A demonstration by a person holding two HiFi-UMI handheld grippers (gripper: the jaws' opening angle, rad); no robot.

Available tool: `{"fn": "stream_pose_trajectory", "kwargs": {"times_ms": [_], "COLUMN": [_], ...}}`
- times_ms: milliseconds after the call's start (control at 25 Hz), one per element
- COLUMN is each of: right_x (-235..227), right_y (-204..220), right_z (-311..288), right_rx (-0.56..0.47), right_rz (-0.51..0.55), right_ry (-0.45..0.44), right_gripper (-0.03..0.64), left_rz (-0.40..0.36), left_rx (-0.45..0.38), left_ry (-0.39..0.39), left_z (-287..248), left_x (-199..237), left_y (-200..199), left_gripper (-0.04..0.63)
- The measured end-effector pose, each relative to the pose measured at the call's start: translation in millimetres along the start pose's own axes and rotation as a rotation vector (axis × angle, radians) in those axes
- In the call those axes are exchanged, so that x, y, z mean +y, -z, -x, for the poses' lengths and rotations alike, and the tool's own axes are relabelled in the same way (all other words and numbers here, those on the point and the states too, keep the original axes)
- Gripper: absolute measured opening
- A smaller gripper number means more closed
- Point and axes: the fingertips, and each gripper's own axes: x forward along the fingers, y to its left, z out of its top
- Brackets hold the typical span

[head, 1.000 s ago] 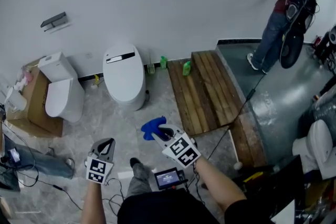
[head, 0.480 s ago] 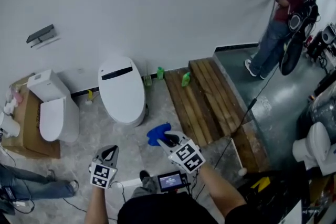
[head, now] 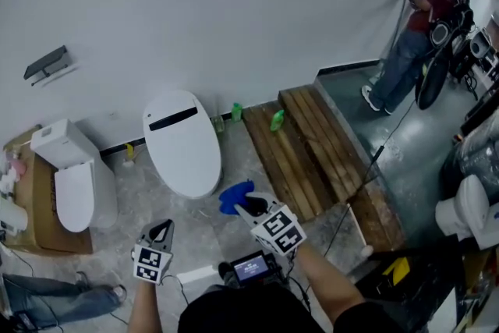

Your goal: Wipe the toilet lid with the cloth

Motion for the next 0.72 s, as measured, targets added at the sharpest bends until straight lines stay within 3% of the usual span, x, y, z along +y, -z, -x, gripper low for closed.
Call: {"fn": "stream_pose_trajectory", "kwargs": {"times_ms": [360,720], "right_x": [-20,-71], "right_y": [-8,-45], "right_z": [-52,-125], "right_rx": [0.033,0.033], "right_rz": [-0.003,0.014], "right_ry": [-0.035,-0.154], "right_gripper": [0.067,0.067], "left_rz": [0.008,0.048], "left_rx": [0.033,0.055], "left_ry": [0.014,-0.103], "left_z": [-34,-74], "left_x": [27,89], "left_y": [11,-17], "left_gripper": [0.011,0.011]}}
